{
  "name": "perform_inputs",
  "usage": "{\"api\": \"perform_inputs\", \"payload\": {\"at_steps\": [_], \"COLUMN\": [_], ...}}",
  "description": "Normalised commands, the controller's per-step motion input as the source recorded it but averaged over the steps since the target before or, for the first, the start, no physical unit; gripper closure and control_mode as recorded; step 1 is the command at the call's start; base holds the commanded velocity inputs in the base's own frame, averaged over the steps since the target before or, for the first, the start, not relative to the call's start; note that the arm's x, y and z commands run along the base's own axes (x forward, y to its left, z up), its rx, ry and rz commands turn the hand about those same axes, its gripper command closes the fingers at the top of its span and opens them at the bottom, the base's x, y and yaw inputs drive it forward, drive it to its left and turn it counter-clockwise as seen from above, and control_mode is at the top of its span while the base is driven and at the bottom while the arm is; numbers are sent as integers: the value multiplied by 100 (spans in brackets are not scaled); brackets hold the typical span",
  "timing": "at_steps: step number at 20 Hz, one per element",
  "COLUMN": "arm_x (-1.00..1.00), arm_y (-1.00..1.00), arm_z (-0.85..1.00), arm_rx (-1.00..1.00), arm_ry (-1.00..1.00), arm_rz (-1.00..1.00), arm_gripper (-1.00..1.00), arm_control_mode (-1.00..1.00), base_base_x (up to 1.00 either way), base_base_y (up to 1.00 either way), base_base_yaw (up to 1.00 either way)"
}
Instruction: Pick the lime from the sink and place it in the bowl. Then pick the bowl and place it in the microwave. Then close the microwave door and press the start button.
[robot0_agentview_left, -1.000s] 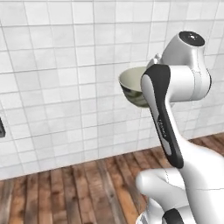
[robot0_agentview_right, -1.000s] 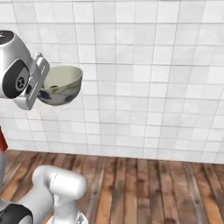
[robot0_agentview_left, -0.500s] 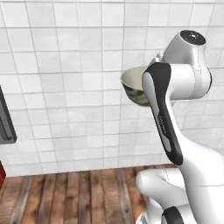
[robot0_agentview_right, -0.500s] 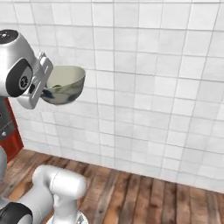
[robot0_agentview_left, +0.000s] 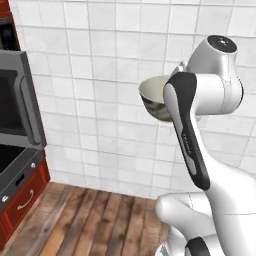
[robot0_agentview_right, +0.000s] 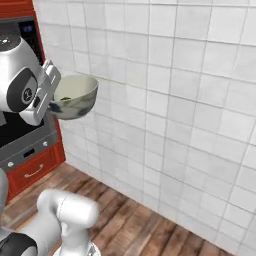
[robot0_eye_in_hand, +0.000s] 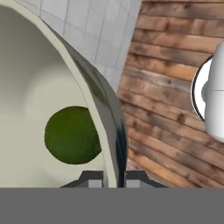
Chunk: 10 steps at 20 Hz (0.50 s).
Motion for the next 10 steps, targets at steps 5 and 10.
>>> {"api": "perform_inputs", "payload": {"at_steps": [5, 10], "arm_x": [0, 0], "arm_y": [0, 0], "arm_z": [0, 0], "arm_rx": [0, 0], "arm_ry": [0, 0], "arm_rz": [0, 0], "arm_gripper": [100, 100], "arm_control_mode": [100, 100], "base_base_x": [58, 57], "base_base_y": [-55, -56], "base_base_yaw": [49, 48]}}
